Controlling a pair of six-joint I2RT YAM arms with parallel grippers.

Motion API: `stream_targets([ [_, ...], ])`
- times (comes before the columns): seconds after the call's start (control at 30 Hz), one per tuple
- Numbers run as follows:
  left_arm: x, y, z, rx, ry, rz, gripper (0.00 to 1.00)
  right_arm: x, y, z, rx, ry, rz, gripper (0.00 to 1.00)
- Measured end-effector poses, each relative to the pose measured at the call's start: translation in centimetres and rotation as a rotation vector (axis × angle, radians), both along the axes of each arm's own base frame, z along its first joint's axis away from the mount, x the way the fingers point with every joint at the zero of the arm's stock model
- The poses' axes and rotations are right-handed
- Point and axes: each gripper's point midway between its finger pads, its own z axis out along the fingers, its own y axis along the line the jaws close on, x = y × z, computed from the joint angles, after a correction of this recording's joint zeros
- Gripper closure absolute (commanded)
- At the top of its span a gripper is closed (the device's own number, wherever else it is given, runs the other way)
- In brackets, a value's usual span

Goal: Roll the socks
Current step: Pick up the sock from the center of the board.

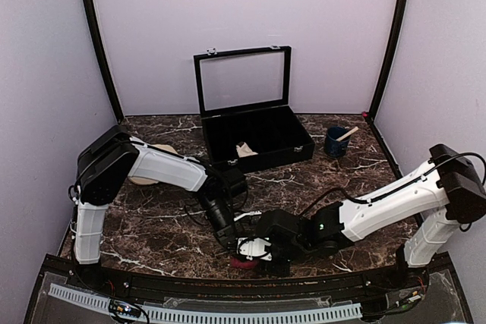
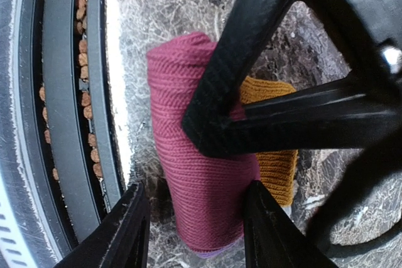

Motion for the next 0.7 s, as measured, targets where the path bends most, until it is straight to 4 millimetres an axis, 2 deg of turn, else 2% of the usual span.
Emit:
stream_targets([
  [0.3,0.2,0.3,-0.1,0.000,0.009,0.007,1.00,0.1,0.3,-1.3,-0.017,-0.010,0.012,0.57],
  [0.37,0.2,0.4,-0.1,0.000,0.012,0.008,1.00,0.2,0.3,-1.8,-0.030,-0.013,0.010,0.62],
  [0.53,0.2,0.6,-0.1,0.005,0.018,0.010,0.98,0.6,0.8,-2.1,-0.038,-0.030,0.002,0.87],
  [0.7,0.2,1.1,-0.5,0.029,0.029,0.020,0.91,0.7,1.3,-2.1,-0.044,-0.025,-0.006,0.97],
])
